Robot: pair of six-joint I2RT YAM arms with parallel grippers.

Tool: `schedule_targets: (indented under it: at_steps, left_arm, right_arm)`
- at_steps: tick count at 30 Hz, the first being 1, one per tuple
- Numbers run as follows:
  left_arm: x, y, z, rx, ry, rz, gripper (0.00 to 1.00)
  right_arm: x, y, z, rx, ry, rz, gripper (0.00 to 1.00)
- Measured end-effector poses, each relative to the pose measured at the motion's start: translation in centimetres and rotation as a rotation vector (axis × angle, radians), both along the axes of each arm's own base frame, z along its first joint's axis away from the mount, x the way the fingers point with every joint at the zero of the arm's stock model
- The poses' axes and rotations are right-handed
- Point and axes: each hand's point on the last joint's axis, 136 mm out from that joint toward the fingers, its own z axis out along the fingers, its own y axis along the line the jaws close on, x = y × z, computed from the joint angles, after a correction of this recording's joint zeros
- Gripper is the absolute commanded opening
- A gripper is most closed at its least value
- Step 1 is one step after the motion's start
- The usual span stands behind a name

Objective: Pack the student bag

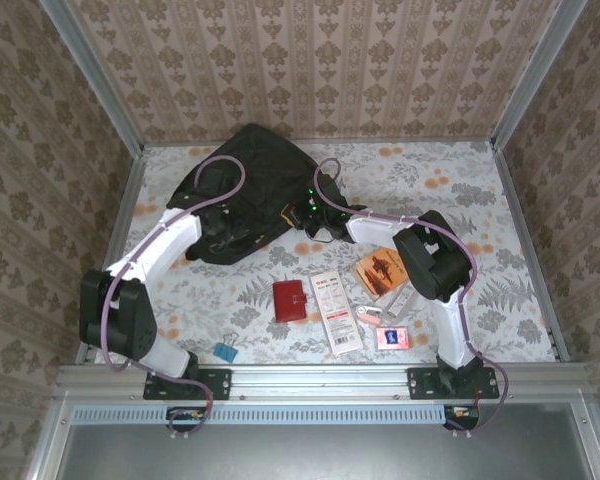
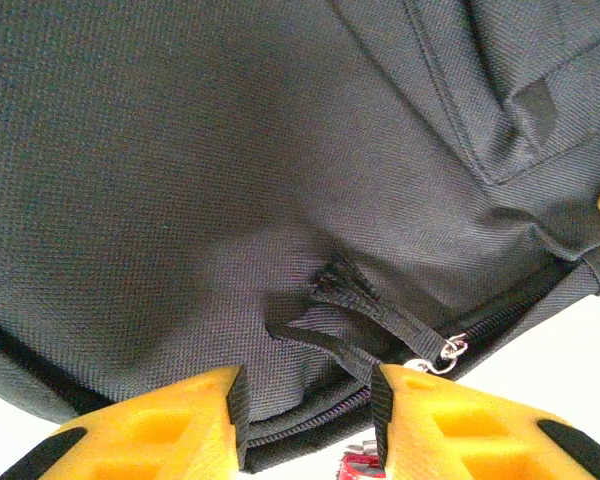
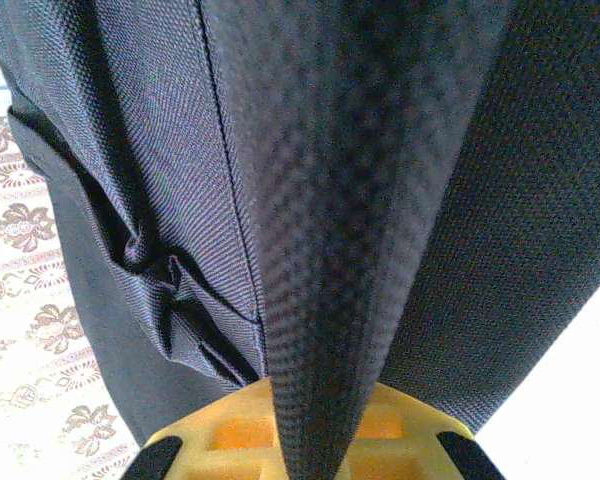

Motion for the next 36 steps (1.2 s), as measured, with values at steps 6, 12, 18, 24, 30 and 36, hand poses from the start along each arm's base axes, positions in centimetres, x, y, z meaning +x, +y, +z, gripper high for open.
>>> schedule_targets:
  at_steps: [6,12,18,24,30,36]
  left_arm:
    - [0.3,0.1,-1.4,-0.024,0.031,0.031,0.38]
    - [0.8,0.1,-2.1,-0.031,0.039,0.050,0.32]
    - [0.7,0.2,-2.9,-0.036,0.039,0.055,0.27]
    - [1.0,0.4,-3.6,-0.034,0.050,0.064,0.15]
    - [1.1,0.4,-4.4,-0.027,0.067,0.067,0.01]
    - [1.1,0.9,-3.9,-0.026,0.056,0.079,0.00]
  right_arm:
    - [0.0,0.1,0.1,0.002,-0.003,0.002,0.00]
    - [0.0,0.2,0.1,0.003,-0.004,0.003,0.00]
    - [-0.1,0.3,0.1,0.006,-0.002,0.005,0.00]
    - [-0.2,0.5,0.3,0.011,-0.008,0.009,0.00]
    - [-0.2,0.5,0.2,0.010,-0.007,0.010,0.00]
    - [-0.2,0.5,0.2,0.009,-0.008,0.010,0.00]
